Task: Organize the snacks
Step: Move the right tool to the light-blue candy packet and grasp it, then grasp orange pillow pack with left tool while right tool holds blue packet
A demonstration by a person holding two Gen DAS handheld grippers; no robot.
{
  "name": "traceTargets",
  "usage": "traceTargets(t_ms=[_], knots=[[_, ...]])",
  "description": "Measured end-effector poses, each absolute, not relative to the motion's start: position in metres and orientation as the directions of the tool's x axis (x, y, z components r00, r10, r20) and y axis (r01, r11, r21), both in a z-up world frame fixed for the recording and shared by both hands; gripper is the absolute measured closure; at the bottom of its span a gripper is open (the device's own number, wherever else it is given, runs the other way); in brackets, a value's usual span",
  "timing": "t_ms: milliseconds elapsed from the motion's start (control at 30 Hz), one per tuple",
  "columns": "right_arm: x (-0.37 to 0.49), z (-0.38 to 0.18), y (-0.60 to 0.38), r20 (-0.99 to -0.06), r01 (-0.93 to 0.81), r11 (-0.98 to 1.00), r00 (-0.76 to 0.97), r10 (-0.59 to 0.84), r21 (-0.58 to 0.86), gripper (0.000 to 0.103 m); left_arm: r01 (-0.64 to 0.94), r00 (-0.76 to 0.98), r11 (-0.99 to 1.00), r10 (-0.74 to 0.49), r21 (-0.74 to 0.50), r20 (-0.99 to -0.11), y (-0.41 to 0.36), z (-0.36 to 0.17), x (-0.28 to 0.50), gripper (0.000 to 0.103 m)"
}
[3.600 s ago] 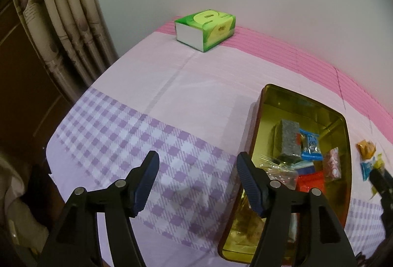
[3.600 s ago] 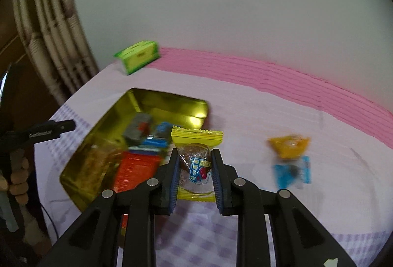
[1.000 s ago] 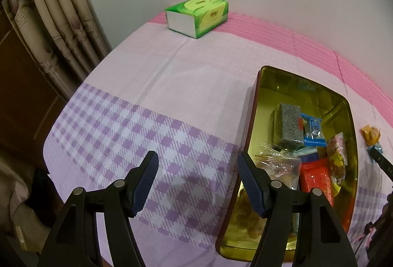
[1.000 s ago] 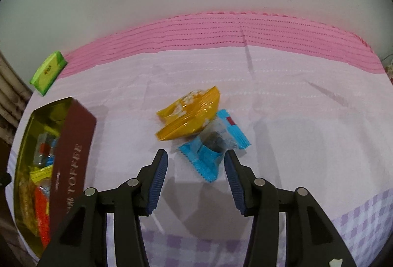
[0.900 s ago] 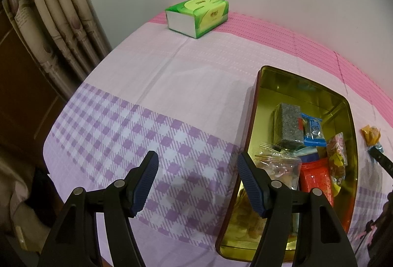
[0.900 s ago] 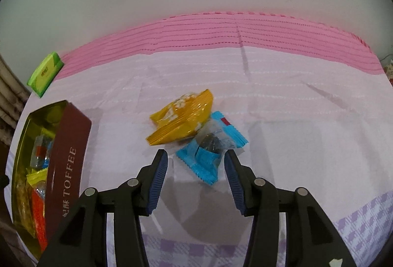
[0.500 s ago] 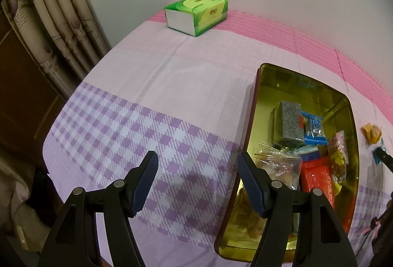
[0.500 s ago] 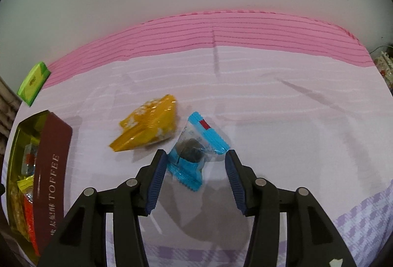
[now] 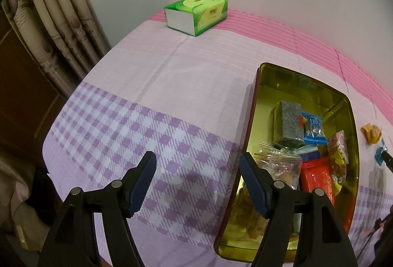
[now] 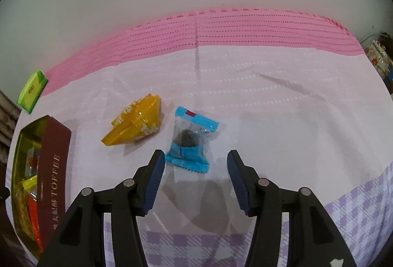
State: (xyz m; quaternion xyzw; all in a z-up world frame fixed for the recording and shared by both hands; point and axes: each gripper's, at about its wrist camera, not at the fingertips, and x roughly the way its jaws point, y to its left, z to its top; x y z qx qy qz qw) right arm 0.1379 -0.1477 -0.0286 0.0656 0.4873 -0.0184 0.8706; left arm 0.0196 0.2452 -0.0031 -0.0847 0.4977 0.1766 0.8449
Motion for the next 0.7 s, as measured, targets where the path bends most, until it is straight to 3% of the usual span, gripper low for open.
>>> traceTargets(t_ms=[300,533,700], knots=[[0.156,-0.039,-0.138,-0.855,0.102,0.993,0.518,-0.001,0.061,0.060,-0.379,0.442,0.925,0.212,0.032,-0.871,0.244,-0.002,0.020,0.032],[0.157,-0.044,-0.133,-0.837,0.062,0.998,0.546,-0.040,-0.008,0.074,-0.376,0.460,0.926,0.218,0.034,-0.861,0.242,-0.001,0.020,0.032],[0.152,-0.046,-0.136,-0.814,0.028,0.999,0.580,-0.037,-0.025,0.076,-0.360,0.478,0.932,0.230,0.050,-0.848,0.234,0.002,0.020,0.032]])
